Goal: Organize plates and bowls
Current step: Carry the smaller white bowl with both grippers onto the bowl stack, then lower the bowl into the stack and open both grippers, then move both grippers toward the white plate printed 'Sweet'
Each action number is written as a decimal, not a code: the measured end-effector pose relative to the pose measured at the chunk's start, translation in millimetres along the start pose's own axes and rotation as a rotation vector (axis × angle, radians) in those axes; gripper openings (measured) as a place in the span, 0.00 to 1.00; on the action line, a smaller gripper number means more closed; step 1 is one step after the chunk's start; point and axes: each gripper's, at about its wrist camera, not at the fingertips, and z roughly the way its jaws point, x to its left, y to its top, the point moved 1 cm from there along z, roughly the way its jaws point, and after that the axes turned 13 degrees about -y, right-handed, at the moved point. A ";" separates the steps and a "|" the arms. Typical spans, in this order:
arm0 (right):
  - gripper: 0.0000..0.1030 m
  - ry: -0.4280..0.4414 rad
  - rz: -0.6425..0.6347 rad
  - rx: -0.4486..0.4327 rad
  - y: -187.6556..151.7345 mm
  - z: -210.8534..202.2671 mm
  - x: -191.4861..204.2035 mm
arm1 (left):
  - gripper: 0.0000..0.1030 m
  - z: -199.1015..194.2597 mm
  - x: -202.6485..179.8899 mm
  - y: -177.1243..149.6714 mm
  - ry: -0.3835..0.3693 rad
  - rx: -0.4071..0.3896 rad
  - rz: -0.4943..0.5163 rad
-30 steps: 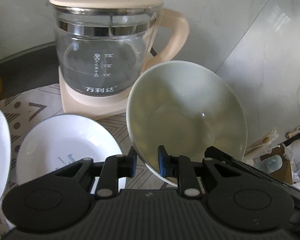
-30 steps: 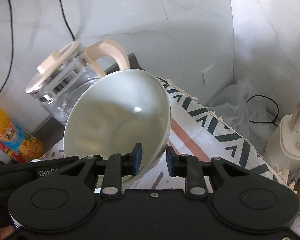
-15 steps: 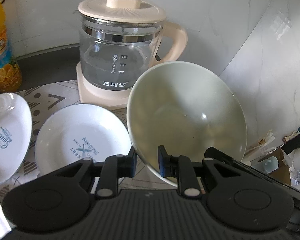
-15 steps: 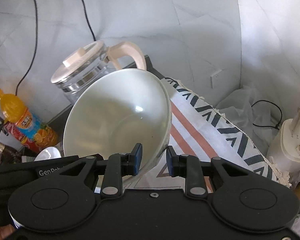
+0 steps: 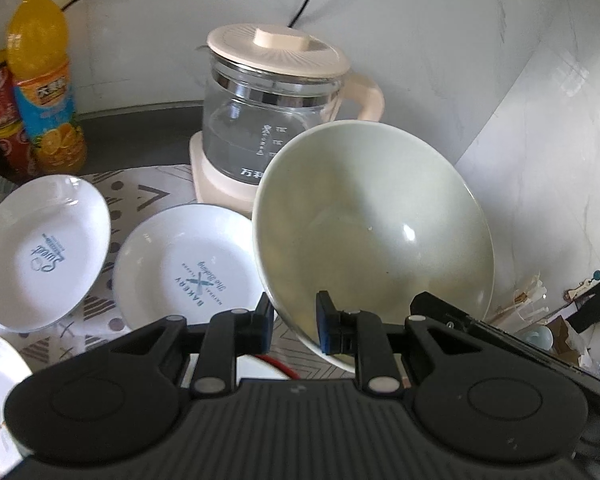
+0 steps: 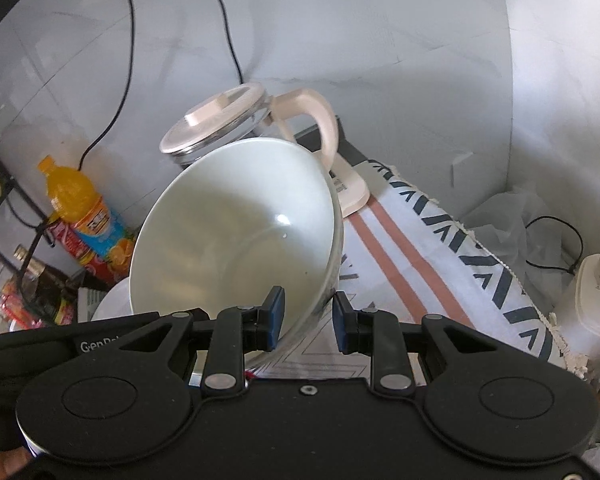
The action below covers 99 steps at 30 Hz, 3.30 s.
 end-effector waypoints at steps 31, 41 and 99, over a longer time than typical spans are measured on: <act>0.25 0.088 -0.129 0.081 -63.1 -24.4 28.3 | 0.20 -60.7 29.5 -64.2 0.095 -0.019 -0.100; 0.29 0.077 -0.140 0.079 -77.3 -26.4 34.0 | 0.20 -60.6 37.4 -80.3 0.109 0.009 -0.102; 0.93 0.275 -0.244 0.042 -75.6 -58.6 101.6 | 0.79 -145.3 100.6 -96.2 0.285 -0.099 -0.264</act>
